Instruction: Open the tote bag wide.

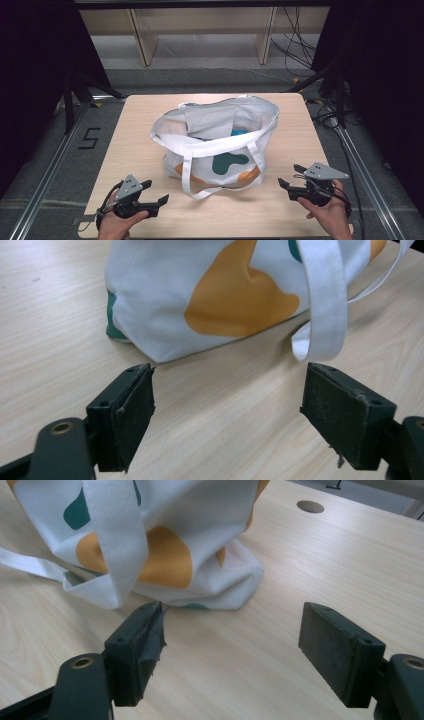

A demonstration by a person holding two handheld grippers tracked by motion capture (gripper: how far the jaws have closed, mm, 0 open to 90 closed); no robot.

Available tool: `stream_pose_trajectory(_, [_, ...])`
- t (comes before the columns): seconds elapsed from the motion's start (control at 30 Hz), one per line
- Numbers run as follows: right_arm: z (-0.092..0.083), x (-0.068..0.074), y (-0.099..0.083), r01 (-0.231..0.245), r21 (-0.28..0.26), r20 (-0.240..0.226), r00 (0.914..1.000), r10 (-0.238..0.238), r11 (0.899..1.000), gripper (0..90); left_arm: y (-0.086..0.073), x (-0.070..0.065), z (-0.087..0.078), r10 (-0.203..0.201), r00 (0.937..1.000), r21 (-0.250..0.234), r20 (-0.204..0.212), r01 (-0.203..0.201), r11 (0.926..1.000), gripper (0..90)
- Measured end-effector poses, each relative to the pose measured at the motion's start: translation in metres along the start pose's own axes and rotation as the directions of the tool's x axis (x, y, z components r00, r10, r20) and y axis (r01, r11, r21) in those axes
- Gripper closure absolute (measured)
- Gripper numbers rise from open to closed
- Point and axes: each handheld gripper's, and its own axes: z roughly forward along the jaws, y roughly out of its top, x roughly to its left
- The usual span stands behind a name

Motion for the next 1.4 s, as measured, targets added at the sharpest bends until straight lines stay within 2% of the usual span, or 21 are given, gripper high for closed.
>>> stream_pose_trajectory(0.1, [-0.001,0.001,0.008,-0.017,0.001,-0.01,0.9998,0.017,1.0,30.8,0.005,0.0,0.0,0.001,1.0,-0.002,0.002,-0.001,1.0,23.1])
stream_pose_trajectory(0.13, [-0.002,0.002,0.012,-0.025,0.007,-0.013,0.9996,0.025,1.0,31.9,0.01,0.001,-0.001,0.022,0.9997,-0.005,0.015,-0.022,0.9997,25.1])
stream_pose_trajectory(0.17, [-0.001,-0.001,0.016,0.007,-0.005,-0.021,0.9998,-0.007,1.0,32.6,0.01,0.001,-0.001,0.022,0.9997,-0.005,0.015,-0.022,0.9997,25.3])
stream_pose_trajectory(0.3, [-0.001,0.0,0.035,0.016,-0.024,-0.044,0.9989,-0.017,1.0,40.1,0.025,0.002,-0.002,0.023,0.9992,-0.025,0.034,-0.022,0.9994,31.0])
stream_pose_trajectory(0.37, [-0.001,-0.002,0.046,0.056,-0.059,-0.056,0.9967,-0.059,0.997,43.4,0.037,0.003,-0.005,0.037,0.9977,-0.051,0.057,-0.034,0.9981,39.6])
stream_pose_trajectory(0.43, [-0.003,0.001,0.056,0.039,-0.051,-0.064,0.9971,-0.042,0.998,47.0,0.041,0.002,-0.005,0.035,0.9978,-0.058,0.057,-0.032,0.9978,43.1])
stream_pose_trajectory(0.5, [-0.002,-0.001,0.064,0.065,-0.094,-0.052,0.9962,-0.07,0.993,52.3,0.047,0.003,-0.007,0.061,0.9964,-0.056,0.058,-0.058,0.9968,51.4])
stream_pose_trajectory(0.57, [-0.004,-0.003,0.068,0.062,-0.092,-0.059,0.9959,-0.068,0.994,56.3,0.053,0.003,-0.009,0.074,0.995,-0.057,0.067,-0.07,0.9959,59.2])
stream_pose_trajectory(0.6, [-0.004,-0.005,0.076,0.072,-0.127,-0.056,0.9953,-0.079,0.989,62.6,0.06,0.003,-0.01,0.106,0.9923,-0.07,0.065,-0.101,0.9924,63.5])
stream_pose_trajectory(0.73, [-0.005,-0.006,0.089,0.089,-0.134,-0.064,0.9932,-0.098,0.987,72.2,0.071,0.0,-0.012,0.133,0.9885,-0.097,0.072,-0.126,0.9872,75.9])
stream_pose_trajectory(0.77, [-0.002,-0.008,0.101,0.138,-0.155,-0.065,0.9866,-0.149,0.978,77.9,0.083,0.0,-0.011,0.172,0.9833,-0.104,0.06,-0.165,0.9808,80.8])
stream_pose_trajectory(0.8, [-0.001,-0.008,0.105,0.136,-0.144,-0.075,0.9862,-0.148,0.98,80.2,0.083,0.0,-0.011,0.172,0.9833,-0.104,0.06,-0.165,0.9808,82.4])
stream_pose_trajectory(0.87, [0.002,-0.008,0.117,0.16,-0.155,-0.069,0.9827,-0.172,0.975,83.8,0.106,0.002,-0.008,0.211,0.977,-0.135,0.031,-0.205,0.9694,83.7])
stream_pose_trajectory(0.9, [0.004,-0.009,0.124,0.169,-0.154,-0.068,0.9812,-0.181,0.974,85.0,0.106,0.002,-0.008,0.211,0.977,-0.135,0.031,-0.205,0.9694,84.5])
stream_pose_trajectory(1.0, [0.011,-0.01,0.143,0.186,-0.161,-0.052,0.9791,-0.197,0.969,86.8,0.14,0.012,0.0,0.217,0.9762,-0.154,-0.006,-0.215,0.9643,84.8])
stream_pose_trajectory(1.1, [0.016,-0.013,0.156,0.203,-0.152,-0.043,0.9764,-0.212,0.967,87.3,0.153,0.018,0.005,0.212,0.977,-0.15,-0.021,-0.213,0.9655,84.6])
stream_pose_trajectory(1.2, [0.028,-0.023,0.173,0.201,-0.113,-0.017,0.9787,-0.205,0.973,87.4,0.173,0.035,0.018,0.191,0.9798,-0.138,-0.059,-0.198,0.9706,84.6])
stream_pose_trajectory(1.23, [0.033,-0.028,0.176,0.235,-0.118,0.001,0.9716,-0.236,0.965,87.4,0.176,0.04,0.022,0.189,0.9796,-0.13,-0.068,-0.197,0.9718,84.8])
stream_pose_trajectory(1.27, [0.033,-0.028,0.176,0.235,-0.118,0.001,0.9716,-0.236,0.965,87.4,0.176,0.04,0.022,0.189,0.9796,-0.13,-0.068,-0.197,0.9718,84.8])
stream_pose_trajectory(1.3, [0.041,-0.034,0.178,0.204,-0.092,0.006,0.9789,-0.204,0.975,87.6,0.181,0.051,0.031,0.171,0.9822,-0.129,-0.077,-0.18,0.9751,85.5])
stream_pose_trajectory(1.4, [0.047,-0.038,0.176,0.176,-0.07,0.011,0.9844,-0.175,0.982,87.7,0.18,0.06,0.045,0.164,0.9794,-0.129,-0.118,-0.179,0.9754,87.5])
